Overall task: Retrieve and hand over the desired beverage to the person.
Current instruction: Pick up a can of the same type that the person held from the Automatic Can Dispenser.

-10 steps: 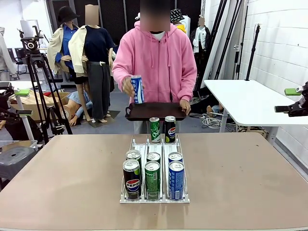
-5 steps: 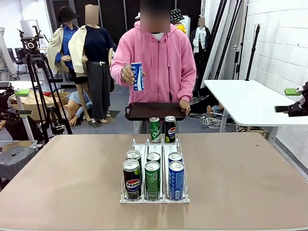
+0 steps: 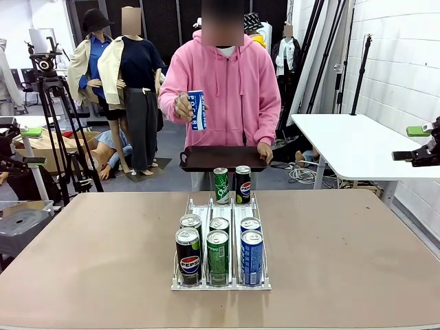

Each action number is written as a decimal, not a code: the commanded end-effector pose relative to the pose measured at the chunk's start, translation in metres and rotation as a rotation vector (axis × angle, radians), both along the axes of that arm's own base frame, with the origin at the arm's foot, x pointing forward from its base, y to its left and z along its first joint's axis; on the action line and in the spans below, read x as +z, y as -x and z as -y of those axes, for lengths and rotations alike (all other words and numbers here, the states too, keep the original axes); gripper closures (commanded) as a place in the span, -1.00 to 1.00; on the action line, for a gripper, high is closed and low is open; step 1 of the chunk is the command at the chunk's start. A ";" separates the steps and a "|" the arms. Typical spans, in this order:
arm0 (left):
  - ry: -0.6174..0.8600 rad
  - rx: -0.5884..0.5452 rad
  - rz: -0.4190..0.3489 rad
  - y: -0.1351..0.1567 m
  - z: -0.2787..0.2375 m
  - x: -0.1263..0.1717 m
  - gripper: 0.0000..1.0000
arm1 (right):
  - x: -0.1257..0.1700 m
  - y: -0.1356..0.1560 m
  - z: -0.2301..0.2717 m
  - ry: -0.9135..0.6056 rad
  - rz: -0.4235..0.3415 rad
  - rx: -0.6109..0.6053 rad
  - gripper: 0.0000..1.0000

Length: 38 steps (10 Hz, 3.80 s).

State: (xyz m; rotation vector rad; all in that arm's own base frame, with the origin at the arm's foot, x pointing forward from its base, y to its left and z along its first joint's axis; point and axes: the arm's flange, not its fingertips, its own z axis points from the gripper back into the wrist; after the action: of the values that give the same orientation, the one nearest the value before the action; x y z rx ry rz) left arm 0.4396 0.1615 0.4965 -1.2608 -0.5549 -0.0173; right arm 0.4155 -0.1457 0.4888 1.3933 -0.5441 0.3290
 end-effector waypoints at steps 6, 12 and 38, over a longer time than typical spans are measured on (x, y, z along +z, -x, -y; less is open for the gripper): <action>0.005 -0.004 0.001 0.003 0.000 -0.001 -1.00 | -0.001 0.001 -0.001 -0.014 -0.006 0.005 -1.00; 0.005 -0.004 0.001 0.003 0.000 -0.001 -1.00 | -0.001 0.001 -0.001 -0.014 -0.006 0.005 -1.00; 0.005 -0.004 0.001 0.003 0.000 -0.001 -1.00 | 0.000 0.000 0.000 0.000 0.000 0.000 -1.00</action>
State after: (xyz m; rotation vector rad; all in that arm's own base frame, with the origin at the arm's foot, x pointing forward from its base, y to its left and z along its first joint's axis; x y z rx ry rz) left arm 0.4396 0.1614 0.4965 -1.2608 -0.5548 -0.0174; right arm 0.4155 -0.1457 0.4888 1.3933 -0.5441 0.3290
